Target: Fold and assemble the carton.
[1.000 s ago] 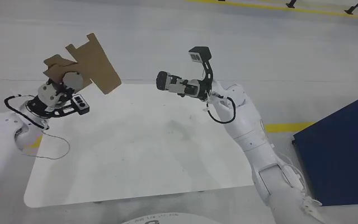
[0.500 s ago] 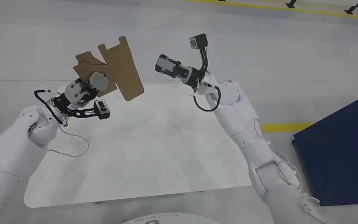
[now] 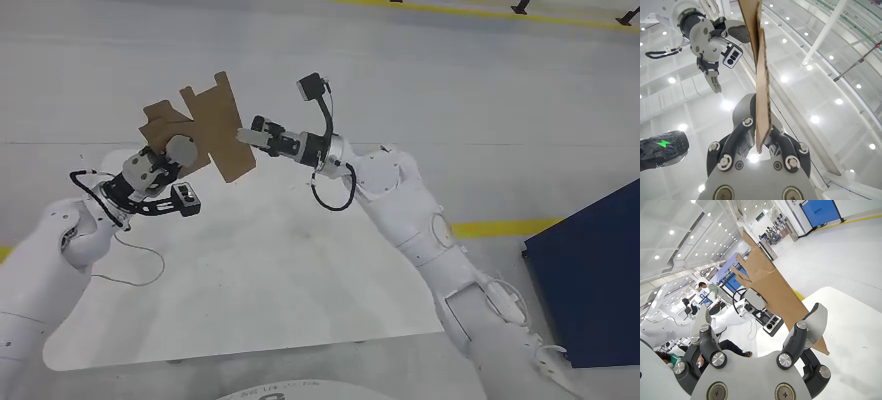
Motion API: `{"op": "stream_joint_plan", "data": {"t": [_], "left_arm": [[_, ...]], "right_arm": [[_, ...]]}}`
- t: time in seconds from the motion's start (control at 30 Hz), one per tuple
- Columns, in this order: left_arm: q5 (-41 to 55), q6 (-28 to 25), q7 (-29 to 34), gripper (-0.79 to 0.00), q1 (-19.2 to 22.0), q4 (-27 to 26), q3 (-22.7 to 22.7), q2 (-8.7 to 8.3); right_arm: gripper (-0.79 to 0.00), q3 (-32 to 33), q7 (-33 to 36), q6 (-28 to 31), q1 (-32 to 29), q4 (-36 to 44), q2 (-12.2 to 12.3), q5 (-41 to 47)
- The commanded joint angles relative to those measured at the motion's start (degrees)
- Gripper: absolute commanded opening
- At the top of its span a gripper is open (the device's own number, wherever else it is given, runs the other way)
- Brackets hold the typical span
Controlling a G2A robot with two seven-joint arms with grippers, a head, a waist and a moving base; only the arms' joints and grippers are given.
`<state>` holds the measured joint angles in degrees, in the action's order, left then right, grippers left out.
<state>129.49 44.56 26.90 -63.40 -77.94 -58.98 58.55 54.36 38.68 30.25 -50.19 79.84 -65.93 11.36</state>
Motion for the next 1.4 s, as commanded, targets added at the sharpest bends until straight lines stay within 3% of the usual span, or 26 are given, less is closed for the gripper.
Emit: {"op": "stream_joint_plan", "data": {"t": [0.0, 0.43, 0.63, 0.73, 0.8, 0.97, 1.1, 1.2, 1.37], "left_arm": [[0.02, -1.19, -0.30, -0.785, -0.19, 0.05, 0.25, 0.37], [-0.68, -1.58, -2.11, -0.785, -0.04, -0.14, 0.68, 2.09], [-4.05, 0.45, -0.90, -0.785, -0.29, 1.08, -0.52, 2.29], [-11.51, -1.63, 1.63, -0.785, 0.16, 0.77, -2.11, 2.12], [-21.89, -5.86, 6.50, -0.785, 0.46, 0.14, -3.51, 1.77], [-57.51, -24.36, 24.68, -0.785, 1.49, 0.69, -4.51, 0.25], [-80.14, -40.89, 34.08, -0.785, 3.23, 2.05, -5.38, -1.04], [-86.88, -49.26, 39.49, -0.785, 3.67, 3.32, -6.25, -1.53], [-86.70, -49.73, 39.63, -0.785, 3.62, 3.63, -6.44, -1.53]], "right_arm": [[0.000, -0.22, 1.48, 0.51, 0.03, -0.12, -0.10, 0.88], [0.000, -3.31, 3.41, -0.94, 1.85, -1.63, -1.50, -0.69], [0.000, 0.04, 3.64, 1.79, 1.10, -2.08, -1.10, 2.59], [0.000, 2.57, 4.97, 3.26, 0.12, -1.77, -0.58, 5.31], [0.000, 4.59, 6.21, 4.09, -0.72, -1.60, -0.14, 7.66], [0.000, 9.63, 12.05, 4.33, -2.70, -0.85, 1.05, 15.42], [0.000, 12.45, 15.34, 3.12, -3.62, -0.76, 1.70, 18.91], [0.000, 13.44, 17.81, 0.68, -4.16, -0.61, 1.97, 21.66], [0.000, 13.59, 17.79, 0.31, -4.18, -0.58, 1.97, 22.25]]}}
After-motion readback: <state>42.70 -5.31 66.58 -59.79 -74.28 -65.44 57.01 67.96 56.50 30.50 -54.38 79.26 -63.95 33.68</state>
